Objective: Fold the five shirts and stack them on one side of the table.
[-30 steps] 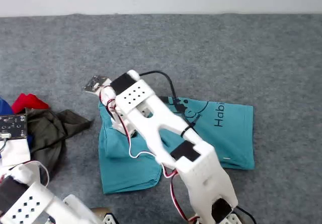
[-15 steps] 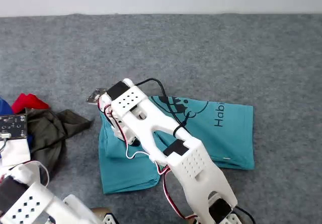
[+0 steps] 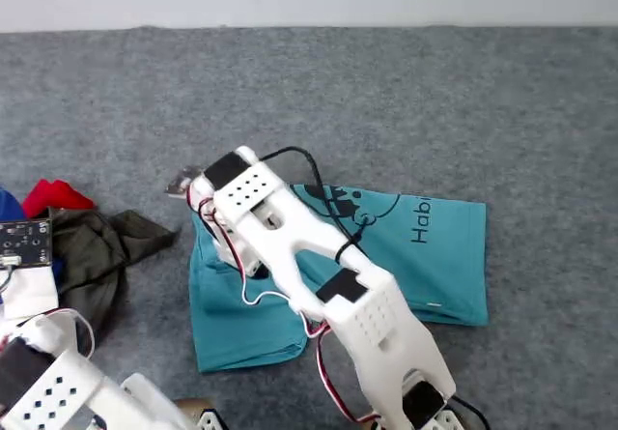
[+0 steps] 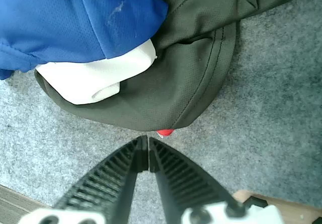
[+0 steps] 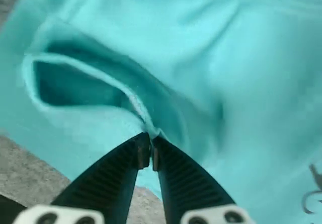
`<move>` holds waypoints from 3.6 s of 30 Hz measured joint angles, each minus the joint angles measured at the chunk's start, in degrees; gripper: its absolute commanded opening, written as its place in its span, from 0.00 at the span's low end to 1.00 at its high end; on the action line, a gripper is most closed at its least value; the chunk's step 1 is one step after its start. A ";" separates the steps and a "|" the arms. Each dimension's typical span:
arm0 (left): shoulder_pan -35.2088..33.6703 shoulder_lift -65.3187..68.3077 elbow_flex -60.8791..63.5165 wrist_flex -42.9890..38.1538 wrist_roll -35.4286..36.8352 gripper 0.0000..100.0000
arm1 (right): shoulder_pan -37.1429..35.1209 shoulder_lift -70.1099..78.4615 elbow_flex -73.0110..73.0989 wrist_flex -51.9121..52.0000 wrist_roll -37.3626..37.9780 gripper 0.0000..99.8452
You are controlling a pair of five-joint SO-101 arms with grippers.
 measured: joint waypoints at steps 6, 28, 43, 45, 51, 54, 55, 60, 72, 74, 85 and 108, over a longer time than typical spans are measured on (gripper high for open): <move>0.00 0.00 0.00 0.00 0.00 0.02 | 2.37 -4.84 0.00 0.00 1.49 0.01; 0.00 0.00 0.26 0.00 0.00 0.02 | 12.13 -3.43 -0.09 0.18 1.49 0.09; 0.00 0.00 0.97 0.00 0.00 0.02 | 6.86 -7.47 -0.09 -0.44 1.49 0.13; 0.35 0.00 0.97 0.00 0.00 0.02 | 4.57 -7.47 -0.09 -2.20 1.49 0.13; 2.29 0.00 0.97 0.00 0.00 0.02 | 0.09 -6.42 -0.09 -8.62 1.58 0.13; 2.29 0.00 0.97 0.00 0.00 0.02 | 0.35 -2.64 -0.09 -10.29 1.58 0.13; 2.29 0.00 0.97 0.00 0.00 0.02 | 0.79 -1.32 -0.09 -10.55 1.58 0.13; 2.29 0.00 0.79 0.00 0.00 0.02 | 5.19 1.23 -0.09 -10.64 1.58 0.13; -6.15 0.00 -4.92 -0.70 1.93 0.02 | 5.19 -3.87 -0.09 -4.13 1.58 0.13; -9.76 0.00 -4.92 -1.76 2.11 0.02 | 3.08 -5.63 -0.09 -0.70 1.58 0.13; -17.32 0.00 -4.75 -5.45 -0.97 0.02 | -9.76 -18.20 18.20 0.18 1.58 0.19; -17.49 0.00 -0.09 -7.12 -1.05 0.02 | -24.35 -10.55 23.21 -3.96 8.26 0.22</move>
